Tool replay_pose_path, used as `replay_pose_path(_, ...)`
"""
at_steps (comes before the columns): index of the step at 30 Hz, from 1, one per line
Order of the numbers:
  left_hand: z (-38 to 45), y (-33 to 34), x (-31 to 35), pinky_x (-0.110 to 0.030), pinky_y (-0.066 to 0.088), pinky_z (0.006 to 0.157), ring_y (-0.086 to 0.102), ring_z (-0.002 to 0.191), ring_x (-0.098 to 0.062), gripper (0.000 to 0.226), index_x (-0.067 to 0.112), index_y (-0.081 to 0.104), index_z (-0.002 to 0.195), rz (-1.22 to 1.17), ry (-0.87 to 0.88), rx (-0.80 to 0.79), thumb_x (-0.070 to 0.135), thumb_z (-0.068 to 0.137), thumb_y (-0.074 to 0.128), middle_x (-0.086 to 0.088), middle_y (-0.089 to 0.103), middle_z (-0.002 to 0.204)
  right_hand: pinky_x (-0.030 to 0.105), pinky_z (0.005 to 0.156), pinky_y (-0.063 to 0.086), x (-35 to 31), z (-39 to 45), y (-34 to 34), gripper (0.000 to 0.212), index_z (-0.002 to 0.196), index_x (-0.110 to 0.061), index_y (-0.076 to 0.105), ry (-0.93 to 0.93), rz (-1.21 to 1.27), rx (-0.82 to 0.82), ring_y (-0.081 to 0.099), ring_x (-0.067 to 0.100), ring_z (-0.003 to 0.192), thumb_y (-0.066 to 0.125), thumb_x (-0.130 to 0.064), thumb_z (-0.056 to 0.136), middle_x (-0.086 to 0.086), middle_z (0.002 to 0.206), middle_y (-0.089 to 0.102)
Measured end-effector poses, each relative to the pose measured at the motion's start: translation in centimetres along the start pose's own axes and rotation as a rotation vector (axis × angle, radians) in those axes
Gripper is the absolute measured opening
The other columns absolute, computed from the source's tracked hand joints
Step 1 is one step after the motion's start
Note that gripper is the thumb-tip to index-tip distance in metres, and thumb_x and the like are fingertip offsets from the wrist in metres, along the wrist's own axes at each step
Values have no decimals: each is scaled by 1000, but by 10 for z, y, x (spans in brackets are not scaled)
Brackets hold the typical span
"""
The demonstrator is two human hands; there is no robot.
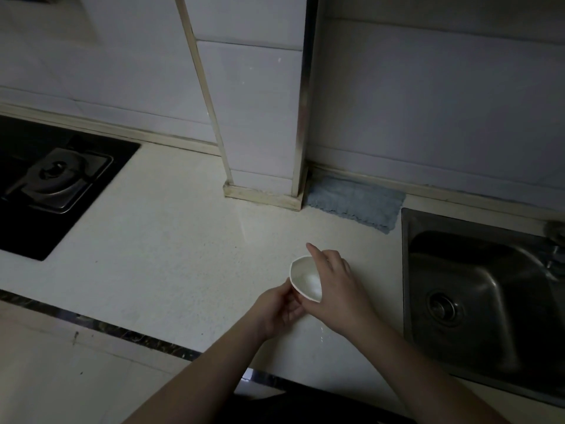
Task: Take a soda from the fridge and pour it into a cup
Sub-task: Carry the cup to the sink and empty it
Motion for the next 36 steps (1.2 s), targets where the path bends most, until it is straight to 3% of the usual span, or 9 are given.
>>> replay_pose_path(3,1,-1,-1,-30,58,62,70,75,-21,26,-2,68,106,22,5,8,20,99,54,-15,69,90,31,92,44,-1,-1,-4,96,149,-37,13,1,47,17,38,14,120,72,-49,74,-10,139,32)
replay_pose_path(7,1,3,0,-33,61,69,65,95,-27,30,-3,67,112,23,14,15,21,97,57,-20,65,108,33,102,40,1,-1,-9,106,148,-42,11,-6,148,8,32,12,129,79,-51,68,-14,148,24)
replay_pose_path(11,-5,13,1,-30,59,70,63,81,-23,21,-3,67,105,-2,18,-9,12,96,54,-20,63,105,33,109,35,3,-4,-15,109,149,-42,9,-31,252,0,26,8,137,83,-42,69,-14,153,18)
replay_pose_path(14,-8,19,3,-31,60,70,57,83,-22,21,-3,66,107,-10,24,-21,8,94,53,-22,56,112,25,107,33,5,-8,-19,107,148,-44,7,-13,331,9,26,1,135,82,-35,72,-15,152,22)
replay_pose_path(17,-15,25,2,-29,61,68,65,79,-20,21,-2,65,107,10,21,-15,9,98,48,-20,62,111,19,104,29,7,-10,-21,107,148,-45,5,2,373,14,26,-4,132,81,-34,73,-16,151,26)
replay_pose_path(22,-25,31,5,-30,58,75,66,81,-19,22,2,67,103,59,40,-11,13,99,49,-17,67,103,18,101,29,11,-13,-27,106,150,-40,7,12,405,22,26,-5,129,80,-36,73,-14,150,29)
replay_pose_path(30,-42,46,9,-26,61,67,72,68,-15,20,1,65,105,111,60,-27,12,99,49,-12,74,85,20,104,31,14,-22,-37,105,151,-32,12,14,436,60,30,-1,132,82,-34,72,-14,148,31)
replay_pose_path(33,-46,50,9,-25,60,65,72,69,-14,20,2,64,107,132,59,-25,12,99,49,-12,75,89,23,105,33,15,-26,-40,104,150,-32,13,33,452,71,30,0,132,82,-35,72,-15,148,31)
replay_pose_path(36,-49,54,10,-26,60,64,72,71,-15,20,2,64,107,144,51,-40,13,99,50,-13,75,92,14,100,31,14,-31,-42,104,150,-35,14,74,499,88,30,-5,129,82,-34,71,-21,145,31)
Point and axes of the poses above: each hand's wrist, its own z-axis towards the middle knuckle, its own y-axis out of the palm, x = y × z, the point moved 5 cm from there along z, towards the middle knuckle
